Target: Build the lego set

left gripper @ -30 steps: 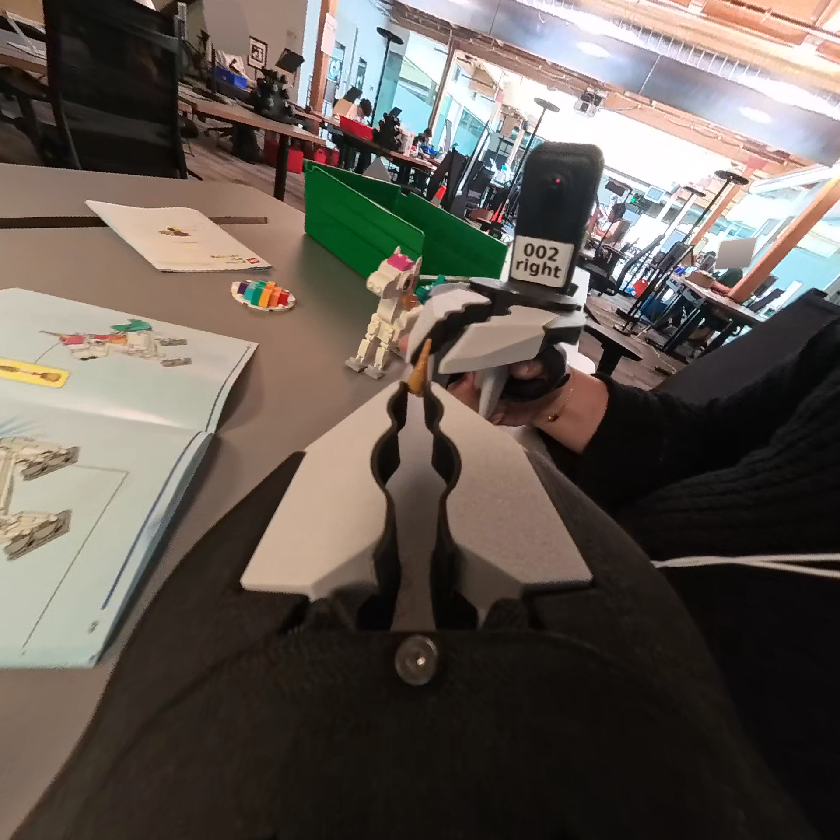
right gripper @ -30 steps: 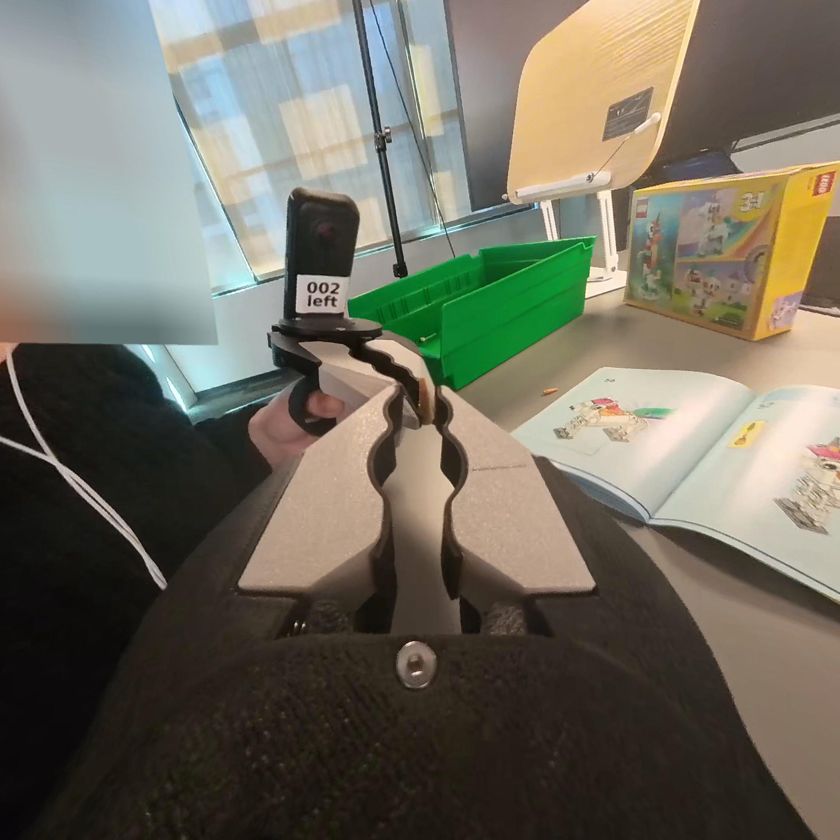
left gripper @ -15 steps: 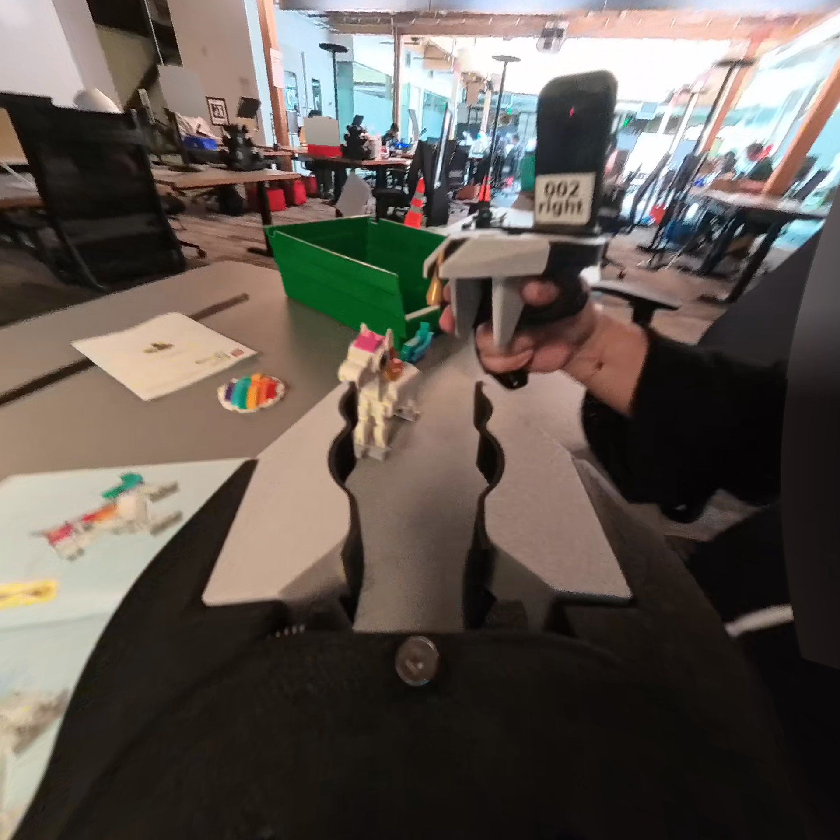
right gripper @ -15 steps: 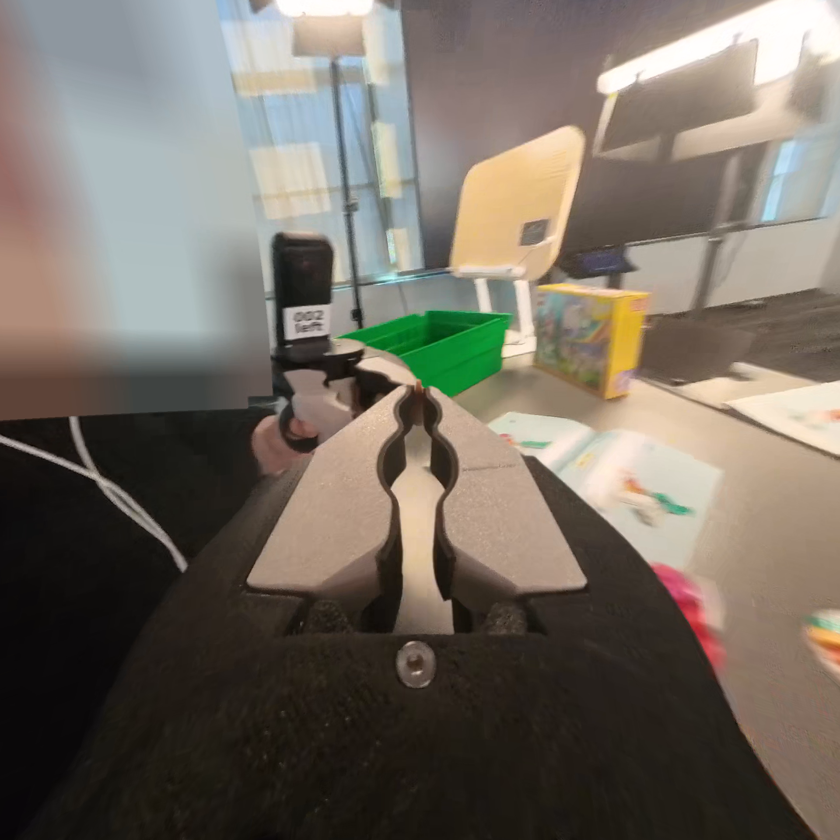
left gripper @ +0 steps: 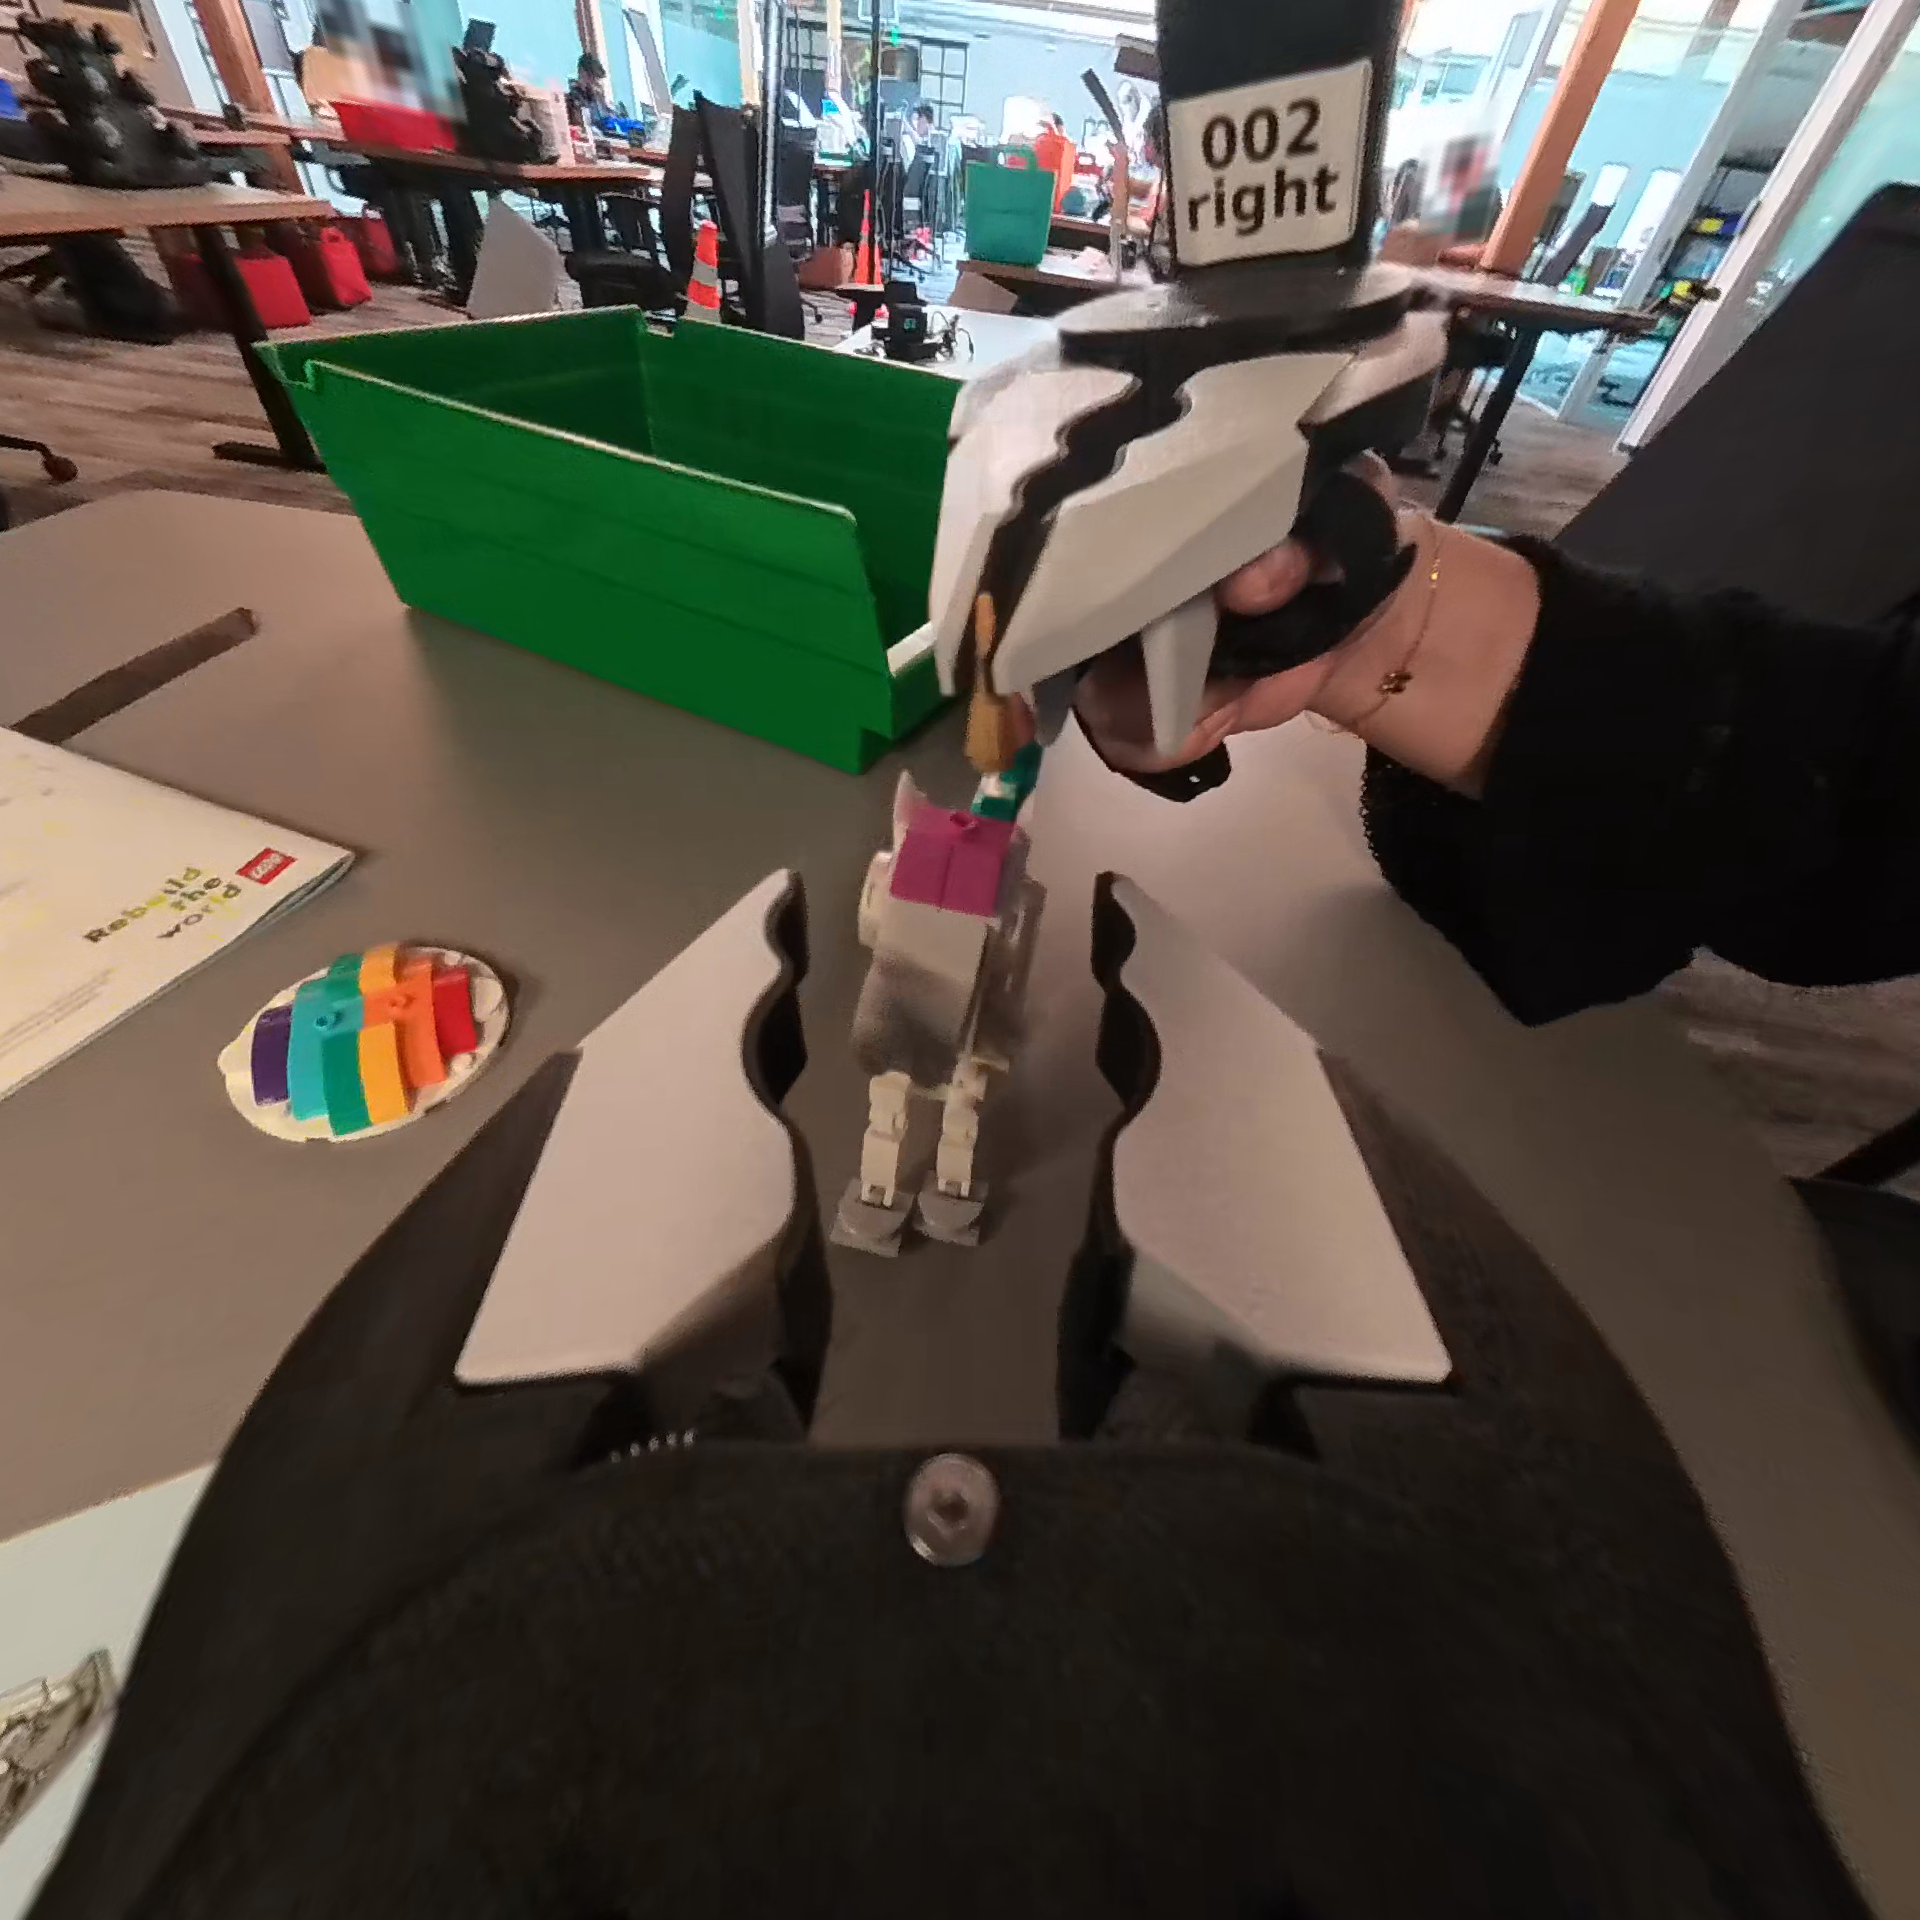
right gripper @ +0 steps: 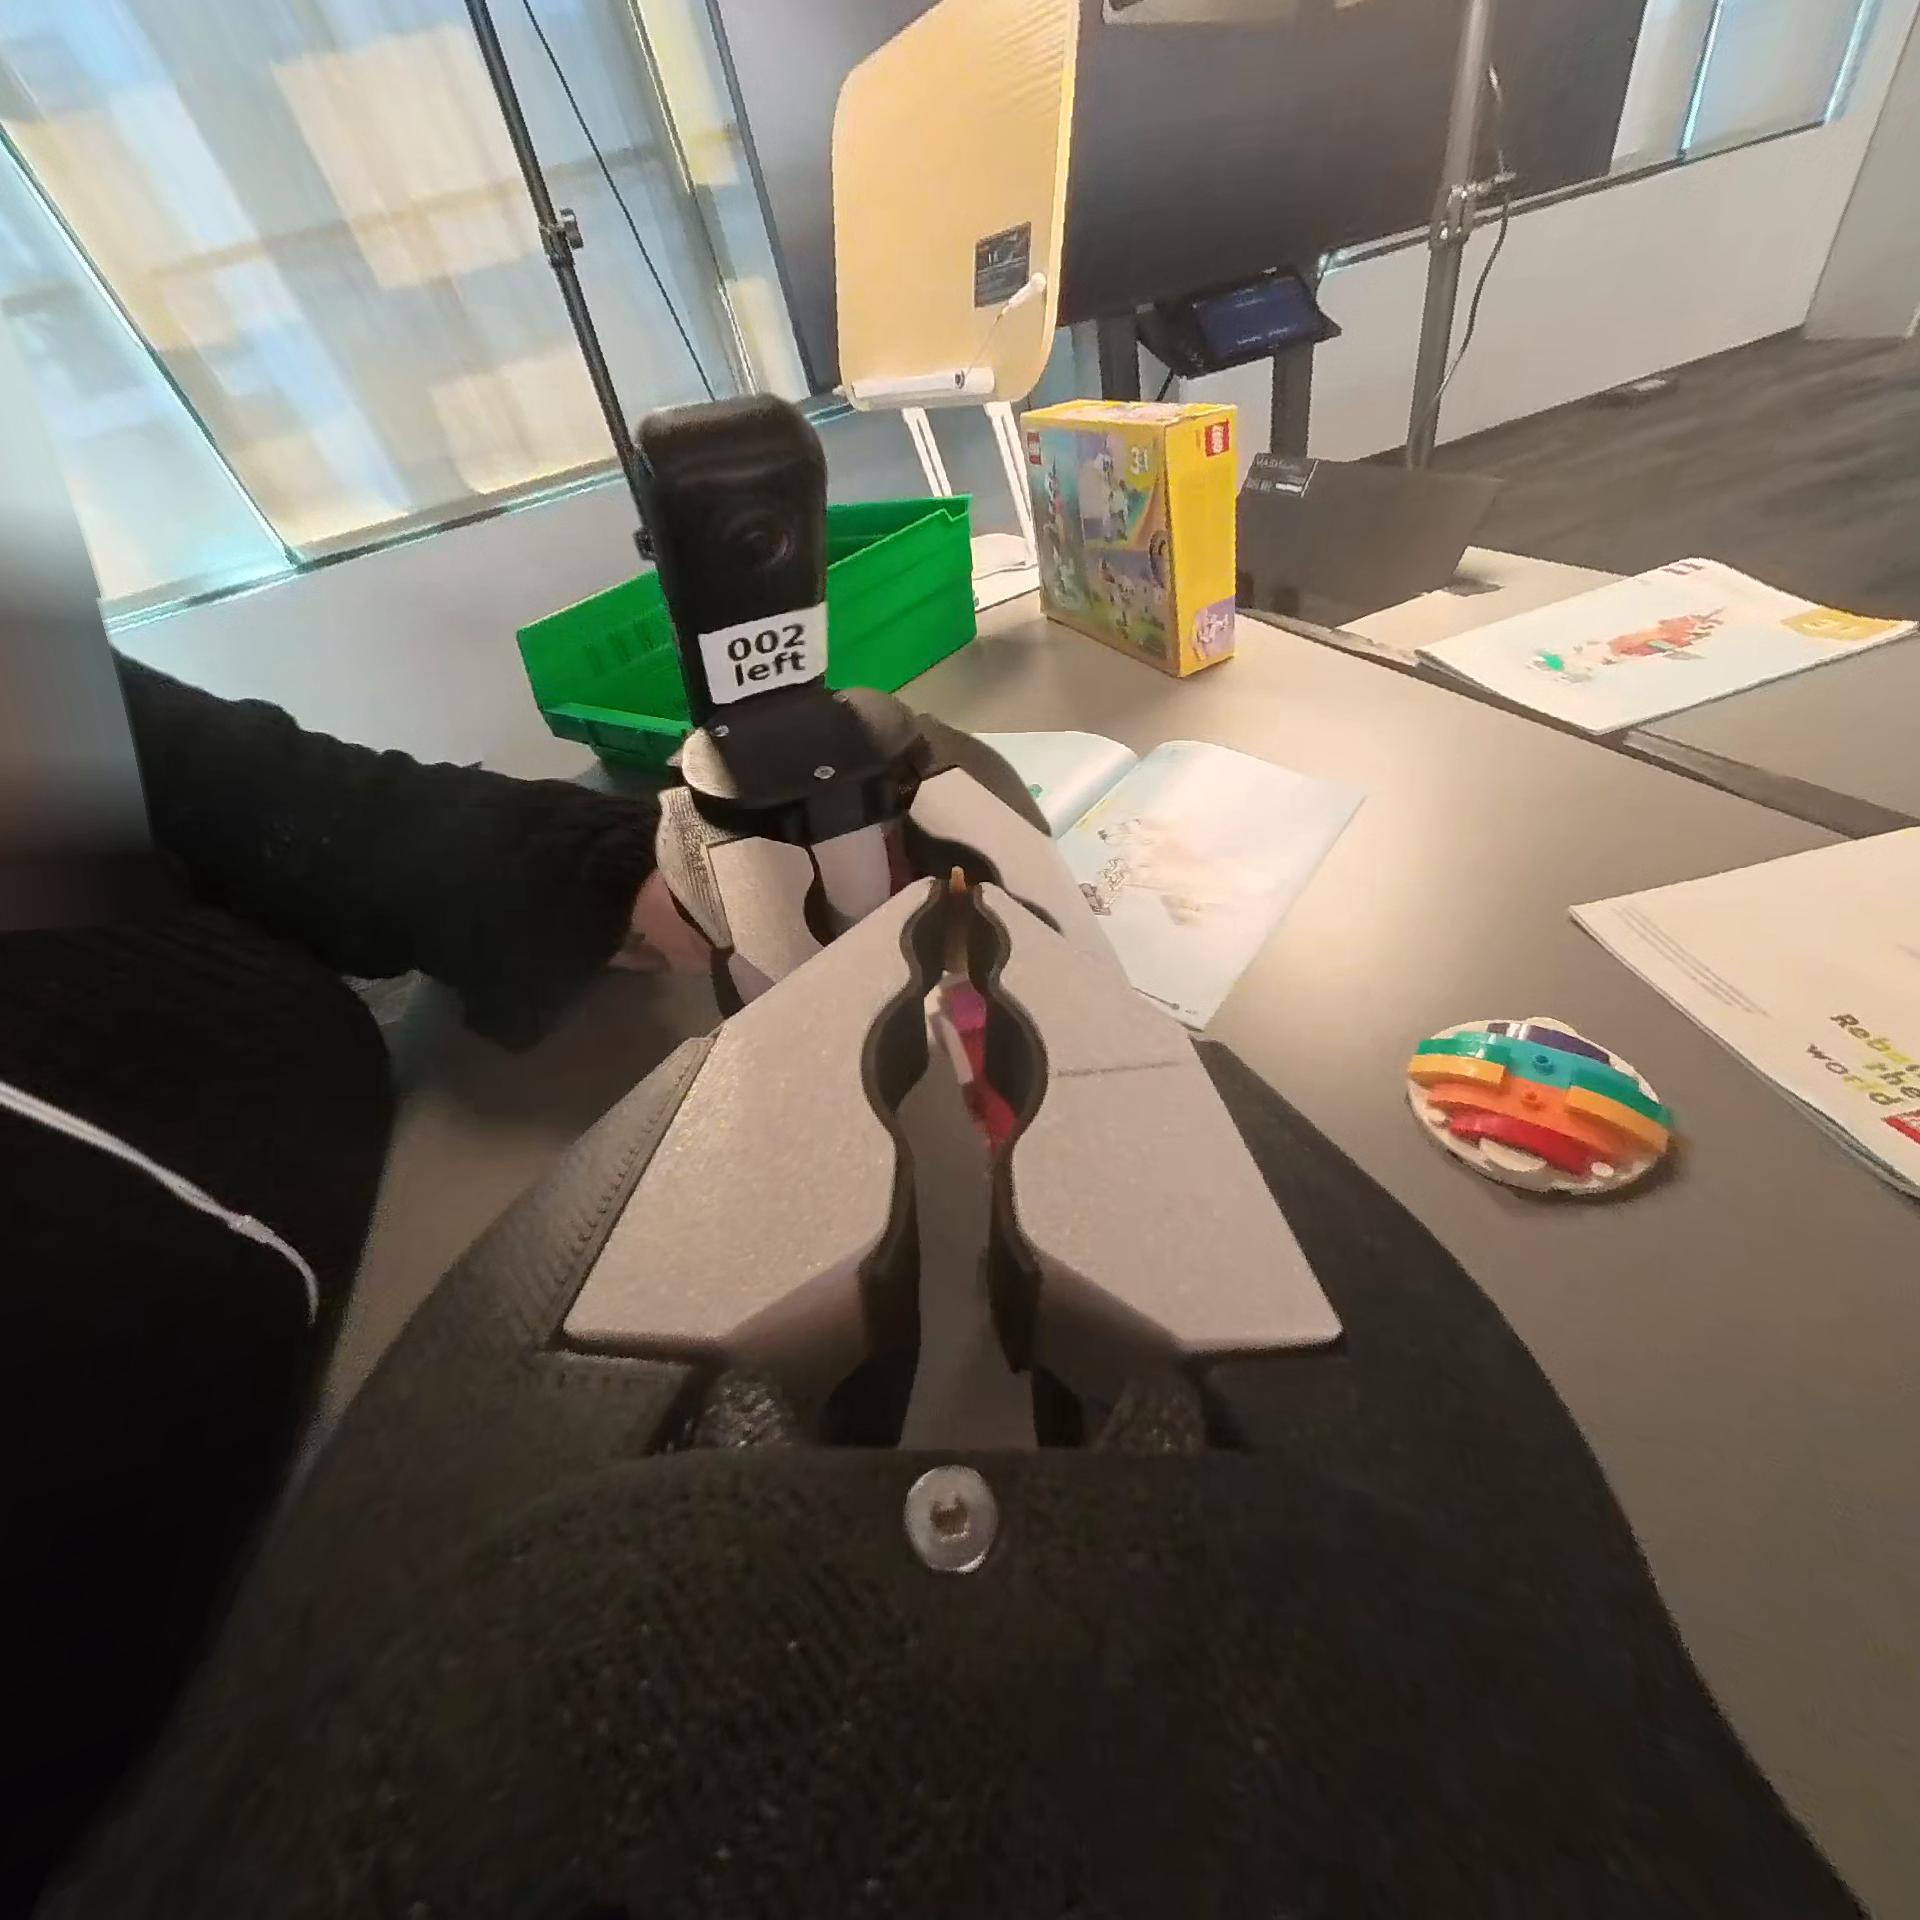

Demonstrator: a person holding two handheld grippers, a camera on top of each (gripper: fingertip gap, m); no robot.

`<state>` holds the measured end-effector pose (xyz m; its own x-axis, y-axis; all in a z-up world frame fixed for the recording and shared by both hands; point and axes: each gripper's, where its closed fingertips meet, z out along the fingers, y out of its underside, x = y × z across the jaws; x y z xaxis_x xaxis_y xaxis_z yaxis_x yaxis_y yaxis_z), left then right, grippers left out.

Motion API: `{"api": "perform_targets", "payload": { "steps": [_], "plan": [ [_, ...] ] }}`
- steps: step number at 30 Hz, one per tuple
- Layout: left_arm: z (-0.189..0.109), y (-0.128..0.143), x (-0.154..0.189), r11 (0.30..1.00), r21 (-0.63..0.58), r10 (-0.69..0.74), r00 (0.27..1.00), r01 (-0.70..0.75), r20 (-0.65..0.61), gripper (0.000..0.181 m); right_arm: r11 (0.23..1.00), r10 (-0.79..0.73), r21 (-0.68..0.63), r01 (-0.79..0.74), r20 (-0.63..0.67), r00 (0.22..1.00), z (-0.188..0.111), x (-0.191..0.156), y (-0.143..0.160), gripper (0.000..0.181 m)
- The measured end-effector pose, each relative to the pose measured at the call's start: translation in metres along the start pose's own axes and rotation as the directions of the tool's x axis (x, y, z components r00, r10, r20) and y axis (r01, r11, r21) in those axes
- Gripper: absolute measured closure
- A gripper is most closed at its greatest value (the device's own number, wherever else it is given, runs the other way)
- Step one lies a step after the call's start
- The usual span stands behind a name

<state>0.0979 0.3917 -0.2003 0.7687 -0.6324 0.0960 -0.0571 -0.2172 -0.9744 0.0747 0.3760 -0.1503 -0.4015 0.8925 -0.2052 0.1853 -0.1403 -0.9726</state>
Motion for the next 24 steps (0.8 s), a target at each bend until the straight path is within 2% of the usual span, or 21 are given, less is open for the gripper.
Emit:
{"api": "perform_targets", "payload": {
  "steps": [6, 9, 15, 24],
  "plan": [
    [0.0095, 0.009, 0.0026, 0.999, -0.046, 0.019, 0.999, -0.021, -0.043, 0.135, 1.0, -0.02, -0.009, 0.02, 0.002, 1.0, 0.0, 0.0046, 0.0047, 0.18],
    [0.0092, 0.0081, 0.0012, 0.999, -0.036, 0.02, 0.999, -0.021, -0.045, 0.151, 1.0, -0.028, -0.013, 0.028, 0.001, 1.0, -0.0002, 0.0055, 0.0068, 0.18],
    [0.0063, 0.0081, 0.0, 0.999, -0.034, -0.02, 0.997, 0.018, -0.07, 0.153, 0.998, -0.062, -0.022, 0.062, -0.006, 0.998, 0.0029, 0.0045, 0.008, 0.18],
    [0.0031, 0.0074, 0.0039, 0.998, -0.054, 0.015, 0.998, -0.018, -0.068, 0.153, 0.995, -0.093, -0.046, 0.093, 0.005, 0.996, 0.0077, 0.002, 0.0061, 0.181]
  ]
}}
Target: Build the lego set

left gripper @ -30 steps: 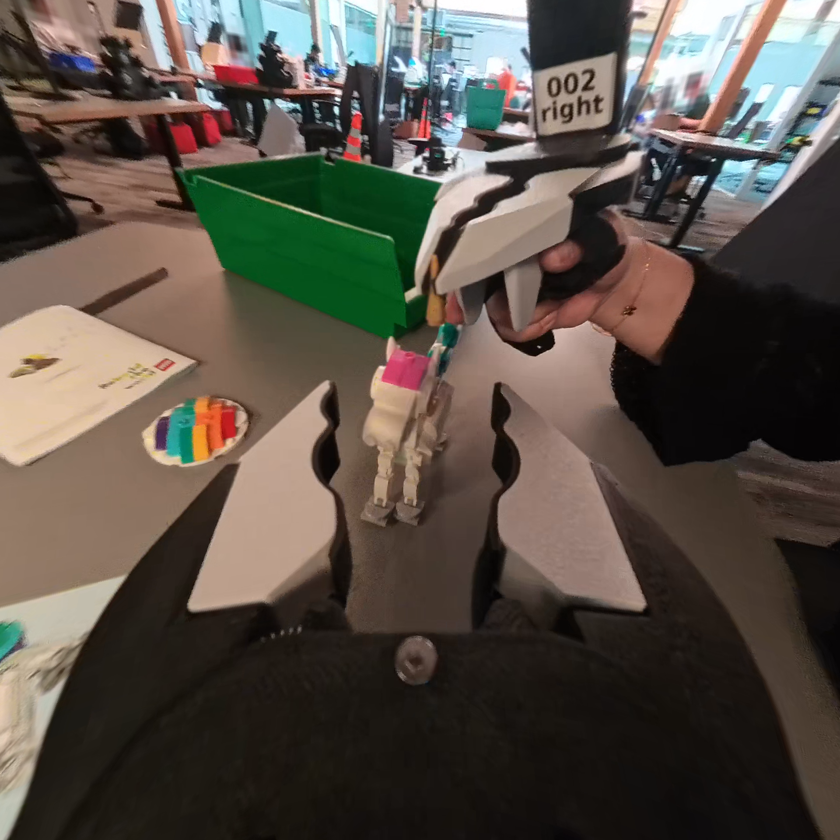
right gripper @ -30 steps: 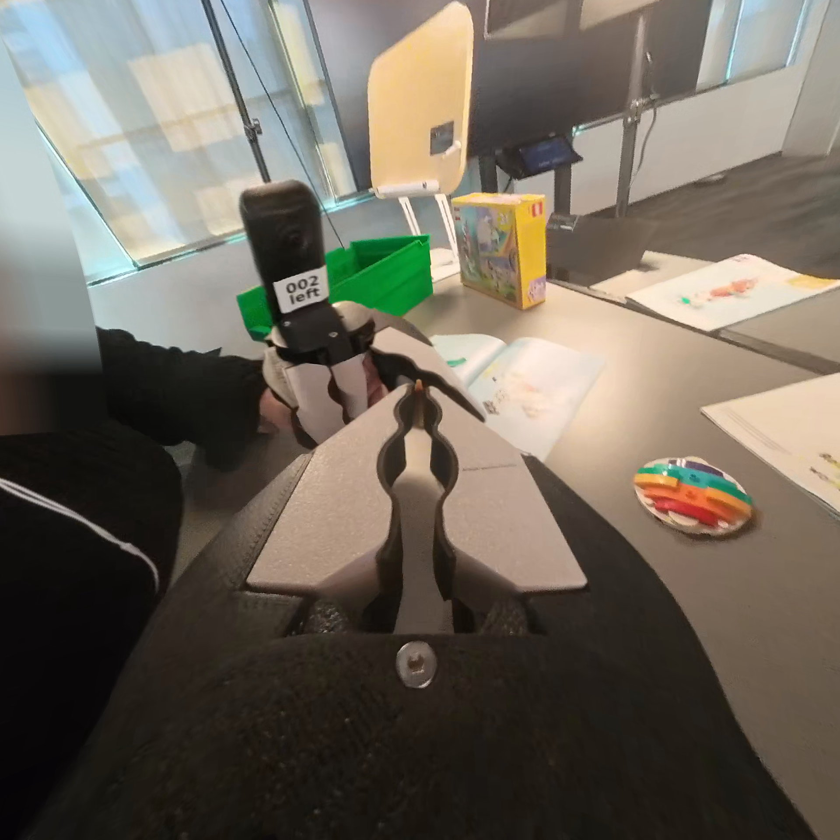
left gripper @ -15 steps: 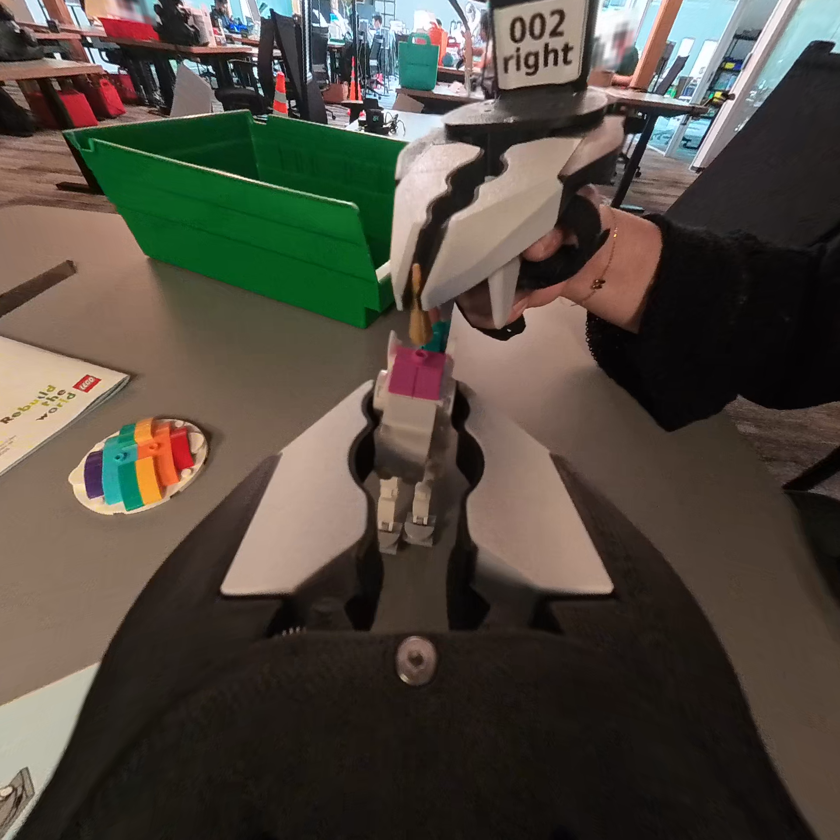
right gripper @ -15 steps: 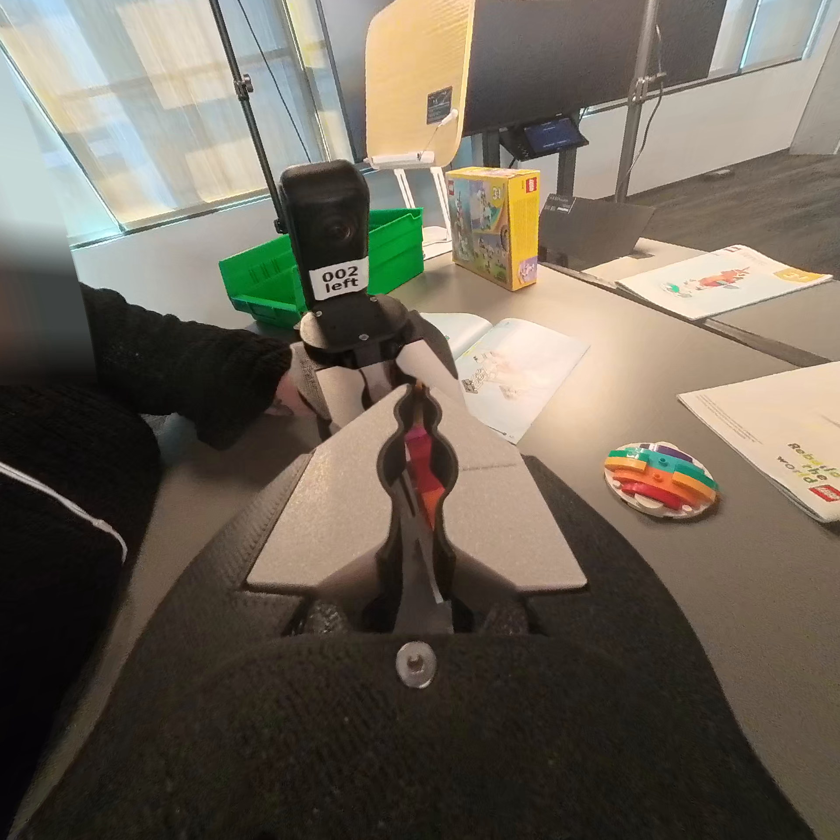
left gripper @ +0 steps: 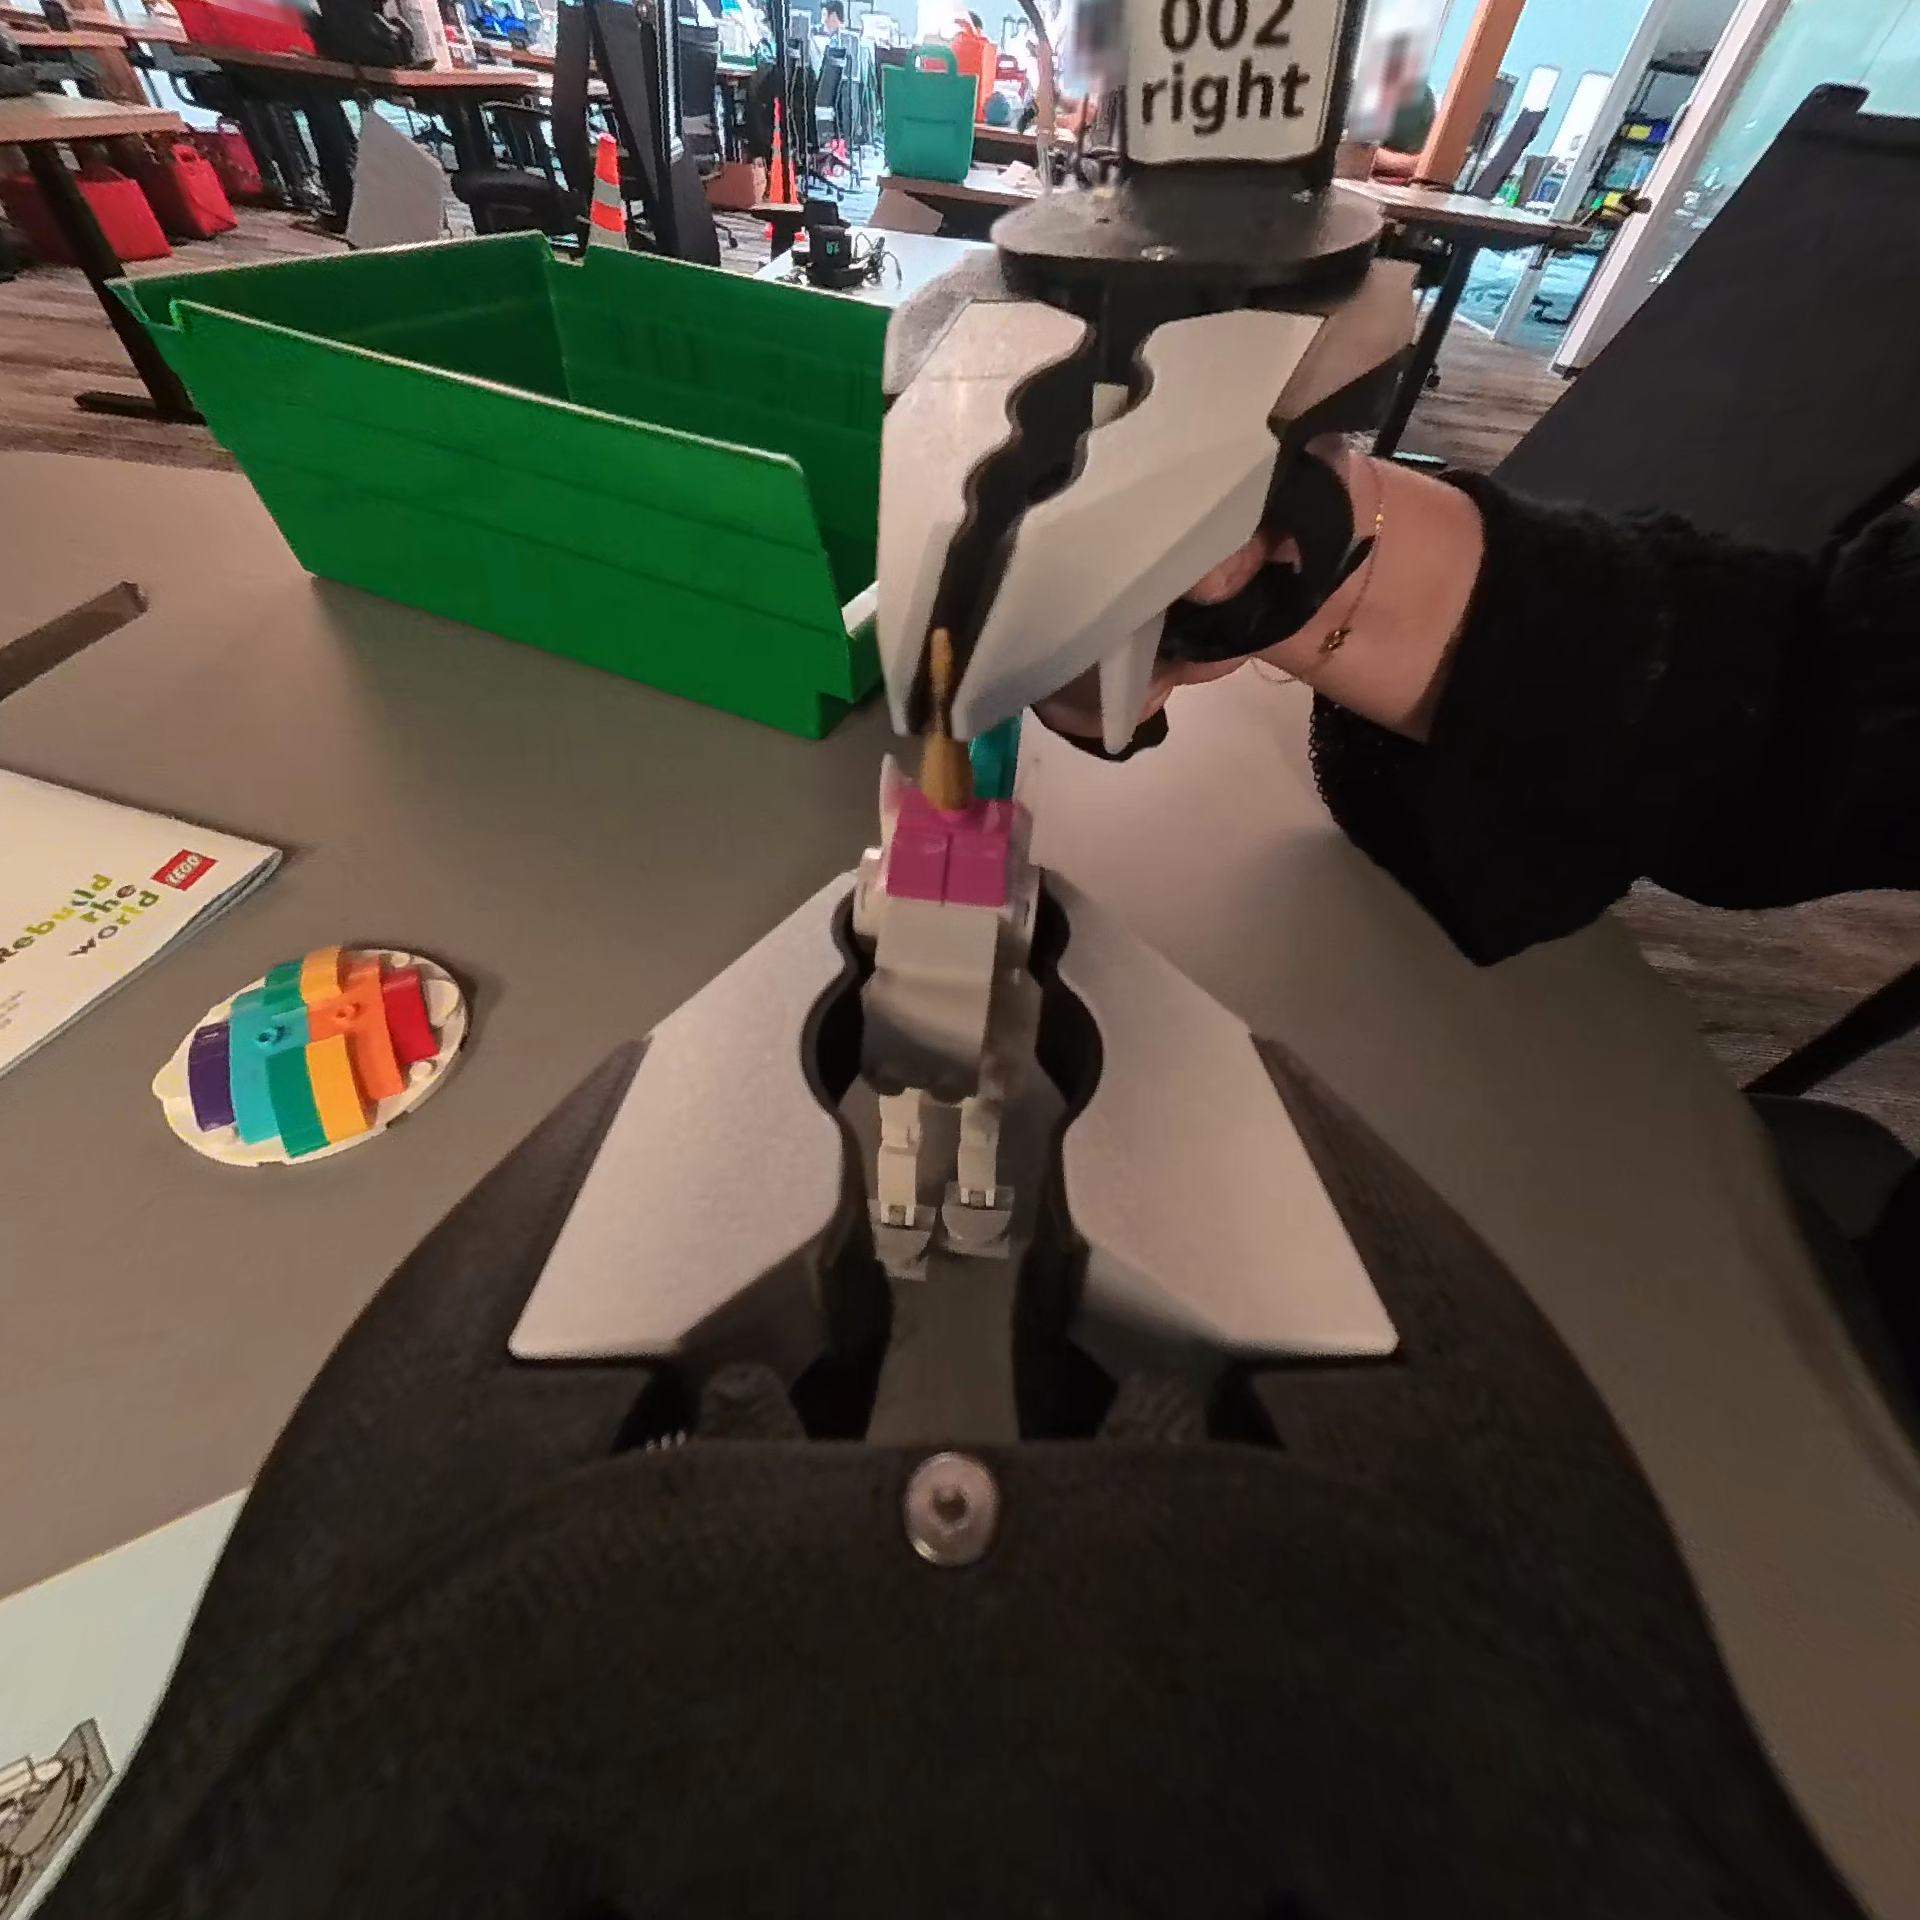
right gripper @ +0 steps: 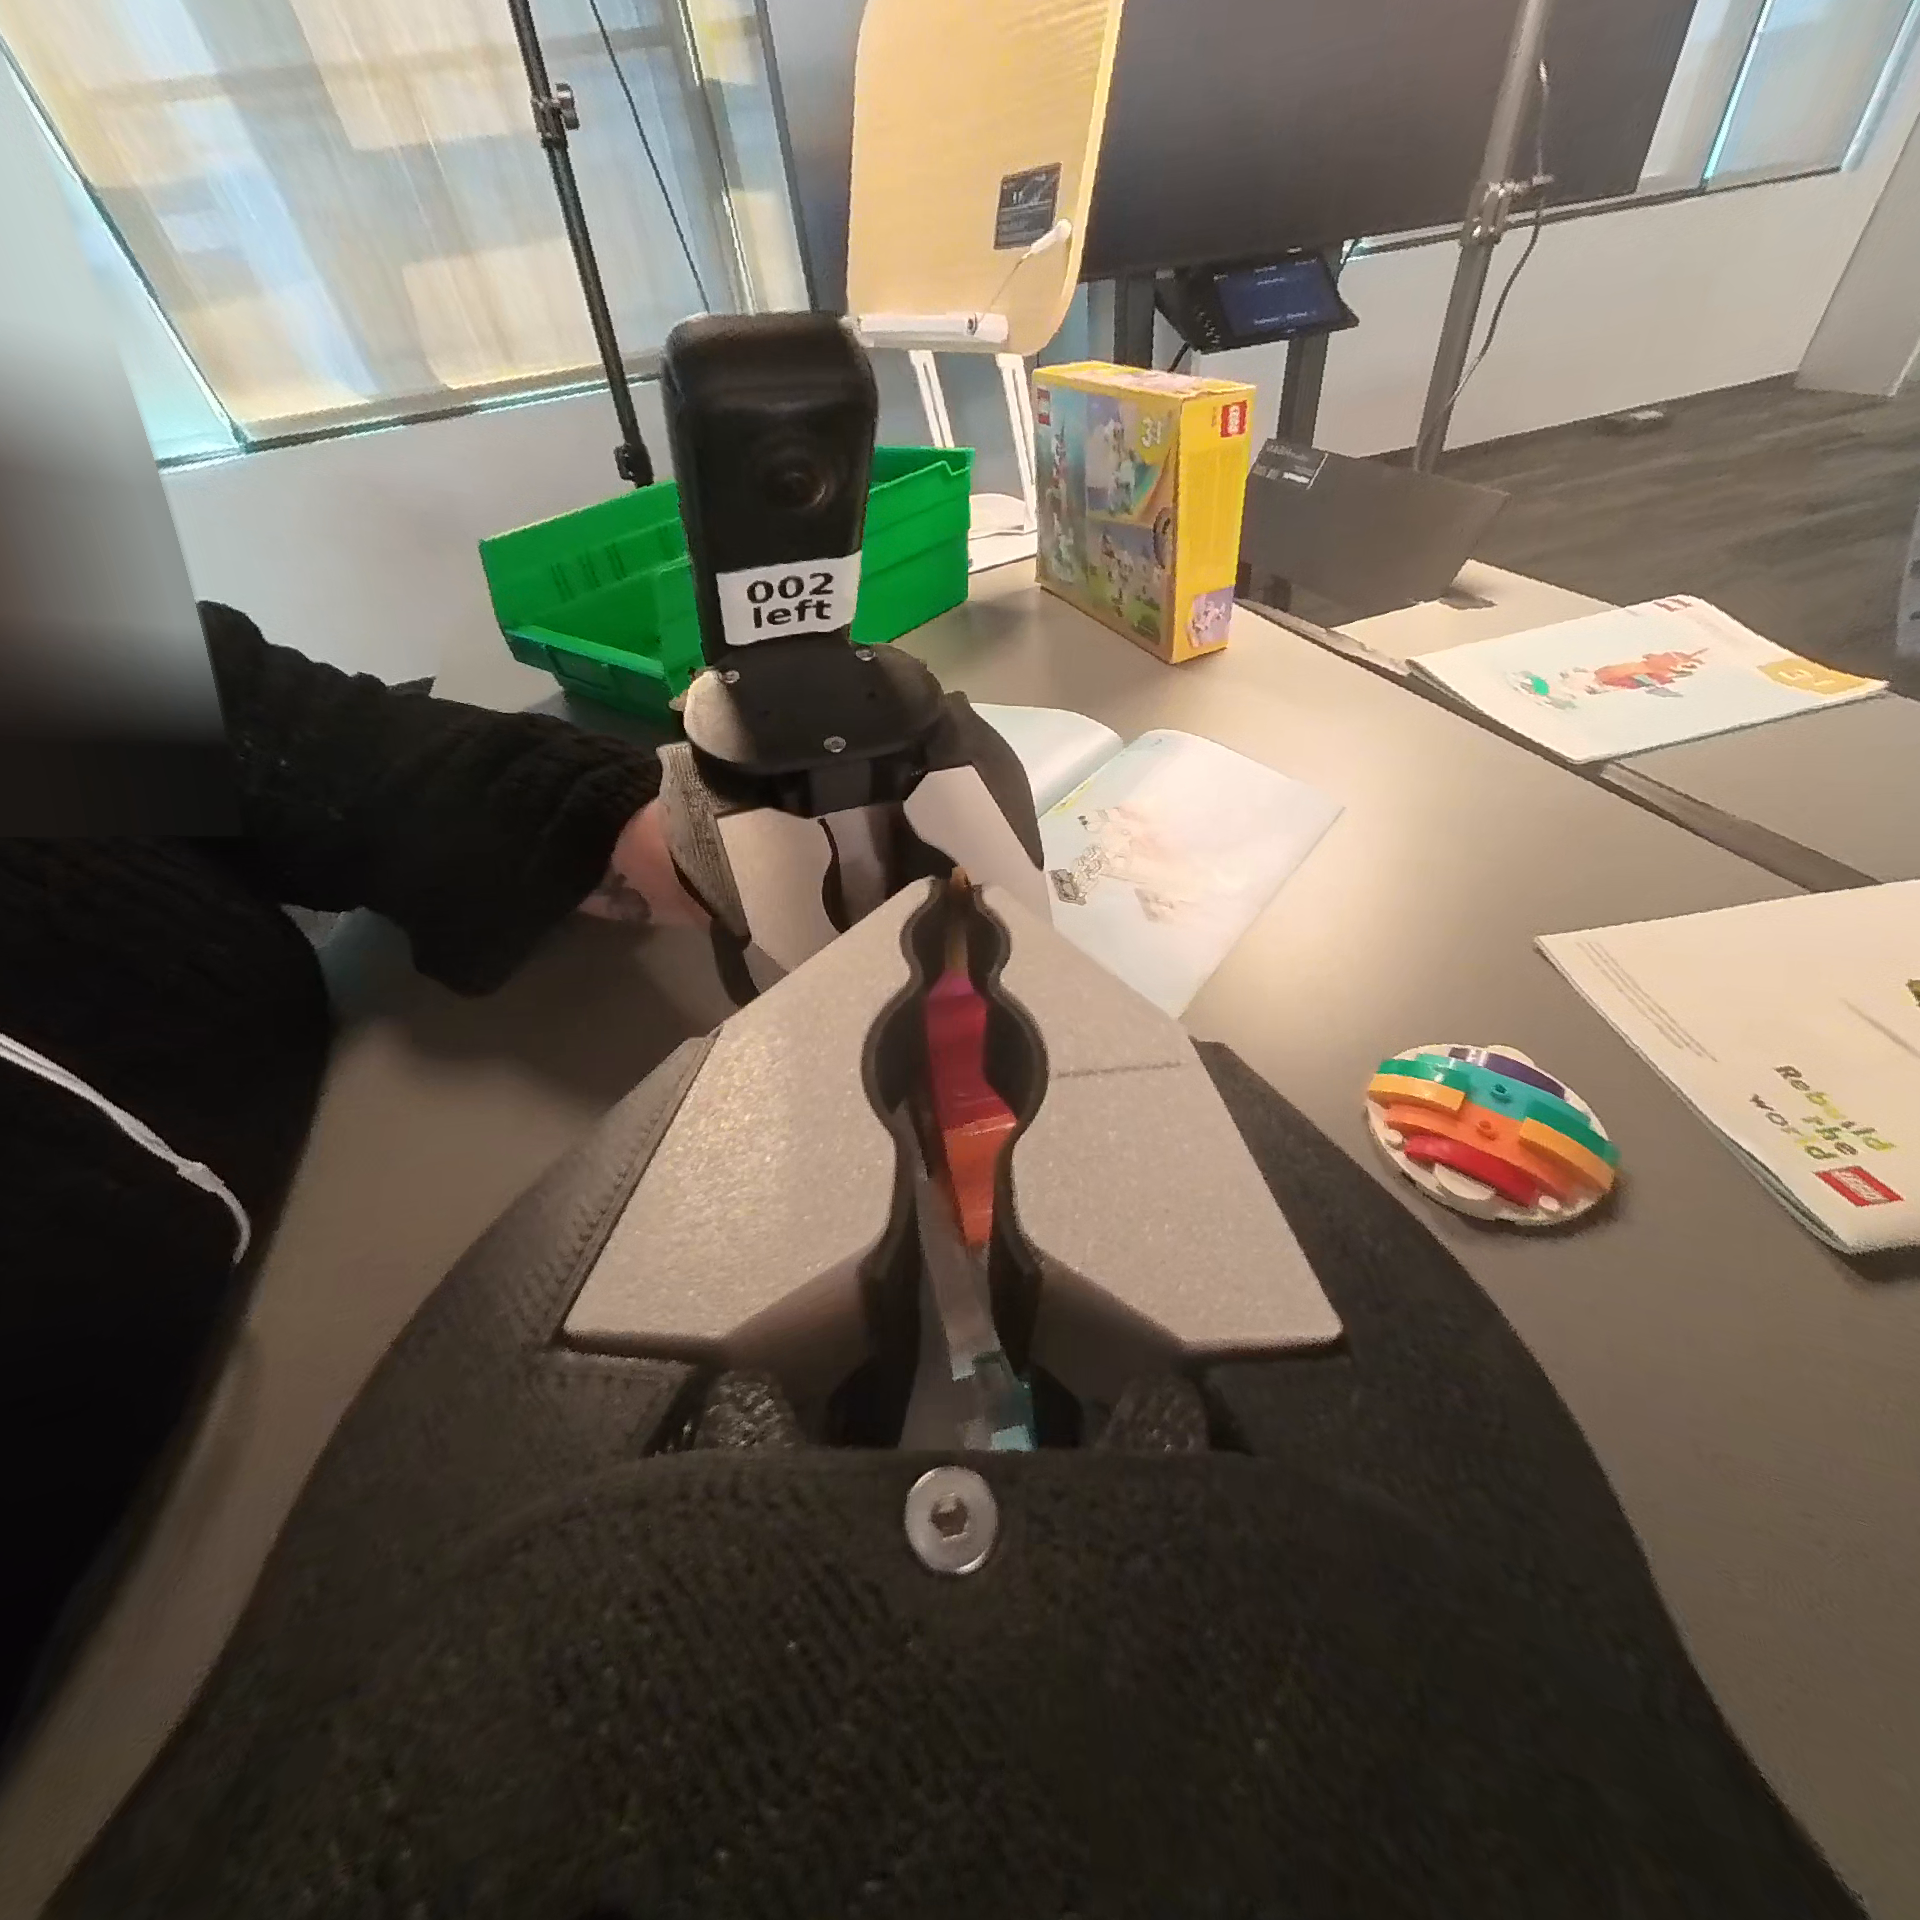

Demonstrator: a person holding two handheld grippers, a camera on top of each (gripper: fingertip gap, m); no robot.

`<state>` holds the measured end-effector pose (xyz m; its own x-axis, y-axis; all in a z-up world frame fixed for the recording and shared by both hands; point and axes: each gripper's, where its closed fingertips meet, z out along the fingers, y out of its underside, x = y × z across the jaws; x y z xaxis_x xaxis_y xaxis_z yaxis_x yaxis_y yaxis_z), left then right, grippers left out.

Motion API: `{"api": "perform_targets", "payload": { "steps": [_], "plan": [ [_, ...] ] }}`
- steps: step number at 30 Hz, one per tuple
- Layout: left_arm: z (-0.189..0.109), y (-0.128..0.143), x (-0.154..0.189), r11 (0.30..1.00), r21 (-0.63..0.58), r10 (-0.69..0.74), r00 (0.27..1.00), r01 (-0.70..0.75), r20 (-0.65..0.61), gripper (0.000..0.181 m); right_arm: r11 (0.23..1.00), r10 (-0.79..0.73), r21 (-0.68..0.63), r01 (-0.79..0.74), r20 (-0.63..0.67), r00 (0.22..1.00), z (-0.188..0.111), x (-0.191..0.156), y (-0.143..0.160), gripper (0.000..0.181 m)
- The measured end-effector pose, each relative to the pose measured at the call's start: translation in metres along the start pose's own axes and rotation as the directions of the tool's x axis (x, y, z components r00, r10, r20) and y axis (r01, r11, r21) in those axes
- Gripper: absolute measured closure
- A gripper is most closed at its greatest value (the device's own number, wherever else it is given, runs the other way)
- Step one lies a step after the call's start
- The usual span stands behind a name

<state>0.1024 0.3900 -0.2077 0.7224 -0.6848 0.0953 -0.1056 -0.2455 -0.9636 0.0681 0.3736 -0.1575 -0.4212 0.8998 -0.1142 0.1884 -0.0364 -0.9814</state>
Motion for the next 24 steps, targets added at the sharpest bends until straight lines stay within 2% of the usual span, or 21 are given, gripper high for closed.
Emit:
{"api": "perform_targets", "payload": {
  "steps": [9, 24],
  "plan": [
    [-0.001, 0.0013, 0.0005, 1.0, -0.006, 0.022, 1.0, -0.022, 0.012, 0.154, 0.999, -0.017, -0.047, 0.017, 0.02, 1.0, 0.0005, -0.0025, 0.0025, 0.181],
    [-0.0043, -0.0039, -0.0011, 0.999, -0.001, 0.048, 0.998, -0.048, 0.042, 0.154, 0.957, -0.228, -0.202, 0.21, -0.072, 0.971, 0.0034, -0.0059, -0.0001, 0.18]
  ]
}}
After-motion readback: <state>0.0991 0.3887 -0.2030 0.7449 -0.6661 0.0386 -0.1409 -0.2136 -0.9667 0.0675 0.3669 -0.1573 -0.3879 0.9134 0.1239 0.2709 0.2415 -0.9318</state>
